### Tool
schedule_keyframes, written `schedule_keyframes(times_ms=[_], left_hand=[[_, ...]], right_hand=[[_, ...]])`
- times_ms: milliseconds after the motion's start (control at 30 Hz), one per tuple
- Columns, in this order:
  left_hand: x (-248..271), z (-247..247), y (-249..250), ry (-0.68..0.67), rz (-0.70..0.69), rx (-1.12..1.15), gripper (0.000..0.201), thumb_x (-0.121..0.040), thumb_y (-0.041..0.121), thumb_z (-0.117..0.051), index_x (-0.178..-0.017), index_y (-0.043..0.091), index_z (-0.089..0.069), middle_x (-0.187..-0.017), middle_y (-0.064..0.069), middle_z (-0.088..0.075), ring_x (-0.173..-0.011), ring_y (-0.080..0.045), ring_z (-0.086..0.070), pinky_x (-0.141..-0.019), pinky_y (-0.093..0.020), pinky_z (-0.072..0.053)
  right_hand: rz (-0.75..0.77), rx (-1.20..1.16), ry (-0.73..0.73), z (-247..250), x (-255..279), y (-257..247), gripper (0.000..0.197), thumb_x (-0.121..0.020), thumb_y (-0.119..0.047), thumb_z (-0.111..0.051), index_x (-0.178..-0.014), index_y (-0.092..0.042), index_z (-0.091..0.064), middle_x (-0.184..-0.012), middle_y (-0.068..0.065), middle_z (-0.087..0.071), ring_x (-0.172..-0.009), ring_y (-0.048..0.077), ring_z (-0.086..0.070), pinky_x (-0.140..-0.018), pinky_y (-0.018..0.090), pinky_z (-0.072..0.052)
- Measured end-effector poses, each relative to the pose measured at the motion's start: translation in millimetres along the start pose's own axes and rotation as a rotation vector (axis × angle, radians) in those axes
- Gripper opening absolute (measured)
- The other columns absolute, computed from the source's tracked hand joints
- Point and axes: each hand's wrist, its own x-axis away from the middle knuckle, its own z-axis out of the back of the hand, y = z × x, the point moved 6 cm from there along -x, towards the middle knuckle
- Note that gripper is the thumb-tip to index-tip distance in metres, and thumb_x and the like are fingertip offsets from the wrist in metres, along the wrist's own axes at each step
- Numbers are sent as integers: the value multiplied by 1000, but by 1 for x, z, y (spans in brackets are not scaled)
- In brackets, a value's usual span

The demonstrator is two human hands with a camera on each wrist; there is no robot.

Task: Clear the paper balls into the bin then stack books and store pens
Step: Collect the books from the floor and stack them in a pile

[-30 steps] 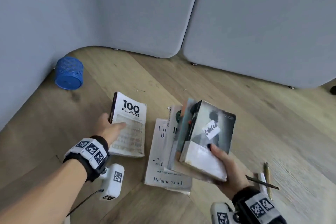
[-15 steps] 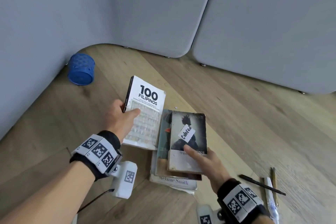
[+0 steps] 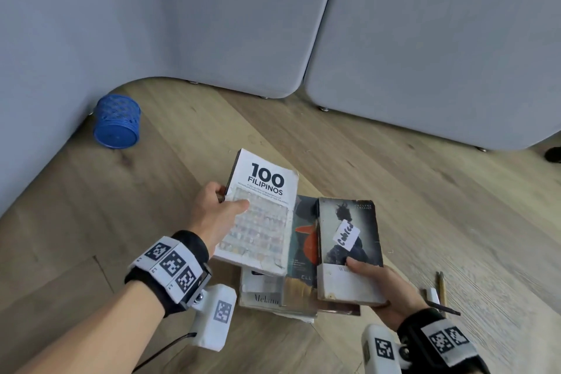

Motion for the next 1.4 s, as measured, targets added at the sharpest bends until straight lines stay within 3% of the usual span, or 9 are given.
schedule_keyframes(times_ms=[233, 433, 500, 633, 733, 867, 1000, 1133, 1400], left_hand=[[14, -18, -35, -24, 82, -4, 27, -80, 12, -73, -102, 15, -58, -98, -2, -69, -88, -20, -65, -72, -34, -52], [30, -48, -37, -116, 102, 137, 23, -85, 21, -70, -106, 20, -61, -100, -6, -72, -89, -25, -70, -80, -47, -57], [35, -53, -27, -105, 71, 186, 19, -92, 32, -61, -103, 17, -66, -100, -7, -73, -88, -23, -70, -75, -38, -56], [39, -63, -25, -326, 194, 256, 58, -89, 70, -39, -108, 24, -70, -102, -5, -74, -95, -25, -70, -88, -43, -54], [32, -59, -42, -255, 97, -159, 70, -73, 81, -47, -111, 24, -64, -105, 0, -68, -95, -20, -66, -89, -41, -52], [32, -49, -27, -29, -123, -726, 84, -71, 86, -21, -96, 17, -60, -104, -6, -46, -99, -25, -51, -89, -41, -47], [27, -47, -31, -139, 140, -347, 102, -77, 84, -29, -148, 11, -24, -153, -14, -23, -133, -30, -38, -110, -47, -32], [28, -66, -26, -371, 295, 22, 90, -61, 92, -44, -129, 35, -56, -127, 11, -57, -119, -12, -51, -111, -44, -31], [37, -73, -27, -469, 327, -45, 120, -41, 96, -57, -141, 31, -45, -154, 4, -35, -142, -21, -26, -116, -52, -12]], right_hand=[[288, -248, 98, 27, 20, -43, 47, -89, -22, -60, -132, -5, -54, -130, 23, -59, -109, 39, -60, -67, 36, -58], [335, -315, -67, -19, 35, -62, 40, -90, -18, -51, -127, -6, -59, -123, 16, -65, -111, 32, -64, -89, 45, -55], [316, -220, -84, -38, 27, -54, 42, -87, -16, -59, -126, -2, -60, -121, 17, -66, -108, 32, -65, -83, 41, -58], [191, -9, -11, -52, 4, -22, 57, -69, -25, -79, -117, 2, -65, -114, 22, -68, -100, 35, -66, -75, 36, -55], [179, 120, 30, -53, -1, -10, 53, -67, -29, -81, -110, -1, -69, -107, 18, -72, -97, 34, -69, -87, 42, -55], [198, 240, -14, -60, -1, -15, 57, -67, -33, -81, -116, -9, -65, -106, 9, -74, -98, 29, -70, -86, 38, -56], [123, 204, -82, -69, -10, -11, 55, -80, -35, -74, -129, -16, -56, -118, 7, -70, -108, 28, -66, -89, 39, -54], [21, 61, -85, -82, -21, 1, 43, -88, -41, -62, -124, -17, -62, -115, 8, -71, -104, 26, -68, -89, 40, -54], [-41, 42, 82, -61, -31, 7, 82, -63, -67, -76, -127, -17, -58, -115, 13, -70, -103, 35, -68, -75, 55, -58]])
